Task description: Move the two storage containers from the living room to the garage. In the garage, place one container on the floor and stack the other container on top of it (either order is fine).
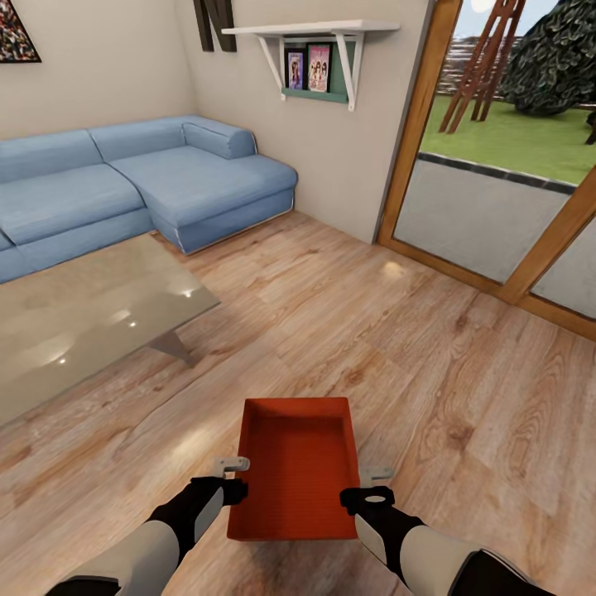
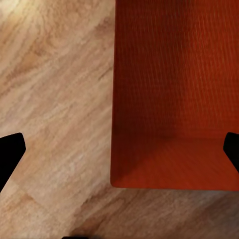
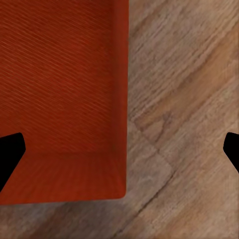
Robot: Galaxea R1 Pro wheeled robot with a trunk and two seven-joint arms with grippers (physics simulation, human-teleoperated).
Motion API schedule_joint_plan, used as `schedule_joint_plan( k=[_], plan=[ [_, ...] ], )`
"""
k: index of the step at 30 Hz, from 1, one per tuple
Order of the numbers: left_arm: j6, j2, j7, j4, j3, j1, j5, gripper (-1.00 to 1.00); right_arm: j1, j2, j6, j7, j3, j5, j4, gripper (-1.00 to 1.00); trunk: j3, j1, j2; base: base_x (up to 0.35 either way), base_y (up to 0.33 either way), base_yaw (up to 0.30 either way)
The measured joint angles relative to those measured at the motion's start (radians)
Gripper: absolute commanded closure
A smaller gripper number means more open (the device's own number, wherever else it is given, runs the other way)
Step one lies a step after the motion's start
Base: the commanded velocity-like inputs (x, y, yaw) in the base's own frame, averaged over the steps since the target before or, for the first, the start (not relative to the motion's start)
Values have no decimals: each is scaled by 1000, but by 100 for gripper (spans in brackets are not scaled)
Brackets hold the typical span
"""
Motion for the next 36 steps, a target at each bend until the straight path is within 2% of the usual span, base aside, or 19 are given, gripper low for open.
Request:
schedule_joint_plan(
  k=[26, 33, 36],
  plan=[
    [0, 0, 1, 0, 0, 0, -1, -100, 0, -1, -5, 0, 1, 2, 0, -100, -81, 100, -182, 0, 0, 0],
    [0, 0, 1, 0, 0, 0, -1, -100, 0, -2, -4, 0, 6, 2, 0, -100, -82, 100, -182, 0, 0, 0],
    [0, 0, 1, 0, 0, 0, -1, -100, 0, -3, -4, 0, 6, 2, 0, -100, -91, 111, -203, 0, 0, 0]
  ],
)
